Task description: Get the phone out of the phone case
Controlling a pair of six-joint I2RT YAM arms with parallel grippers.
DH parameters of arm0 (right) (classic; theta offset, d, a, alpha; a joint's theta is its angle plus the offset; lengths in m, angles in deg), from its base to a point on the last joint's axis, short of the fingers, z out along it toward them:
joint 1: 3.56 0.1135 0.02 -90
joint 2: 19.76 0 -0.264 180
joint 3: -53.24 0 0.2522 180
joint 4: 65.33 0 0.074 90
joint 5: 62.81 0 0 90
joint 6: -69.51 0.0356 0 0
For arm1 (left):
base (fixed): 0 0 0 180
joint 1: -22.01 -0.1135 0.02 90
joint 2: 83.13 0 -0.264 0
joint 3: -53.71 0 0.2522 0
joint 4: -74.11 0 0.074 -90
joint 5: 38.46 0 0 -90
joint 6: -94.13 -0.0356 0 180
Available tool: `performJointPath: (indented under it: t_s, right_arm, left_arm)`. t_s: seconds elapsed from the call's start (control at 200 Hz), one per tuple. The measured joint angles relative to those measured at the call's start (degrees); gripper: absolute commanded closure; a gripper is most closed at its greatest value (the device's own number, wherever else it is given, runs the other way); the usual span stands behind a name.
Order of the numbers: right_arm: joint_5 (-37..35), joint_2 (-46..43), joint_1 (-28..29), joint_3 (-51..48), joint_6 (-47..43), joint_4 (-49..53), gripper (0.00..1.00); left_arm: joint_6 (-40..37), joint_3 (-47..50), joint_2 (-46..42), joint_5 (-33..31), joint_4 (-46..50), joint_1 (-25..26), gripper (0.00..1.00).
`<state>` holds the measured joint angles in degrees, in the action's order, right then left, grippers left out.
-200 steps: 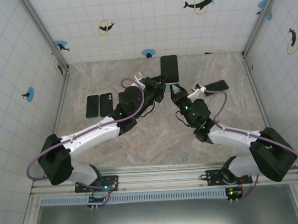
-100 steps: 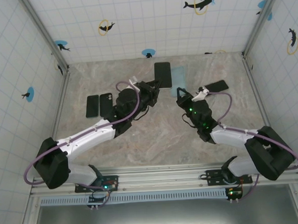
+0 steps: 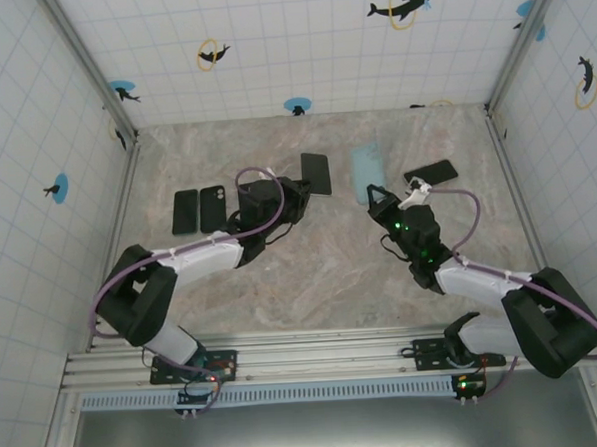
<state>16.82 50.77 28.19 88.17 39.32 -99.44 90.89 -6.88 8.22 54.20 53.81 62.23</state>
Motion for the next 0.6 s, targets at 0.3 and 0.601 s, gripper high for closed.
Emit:
performJointPath:
  t_s: [0.3,0.601]
  right_arm:
    - [2.16,-2.29,-2.21,-2.43,0.0,0.11,0.96]
    - [3.21,-2.69,-2.73,-3.56,-0.04,0.17,0.96]
  left_arm:
    - [-3.52,0.33,8.0,3.23,-7.87,-2.54,1.0]
    - [-4.44,0.35,15.76,4.9,-14.14,-3.61,1.0]
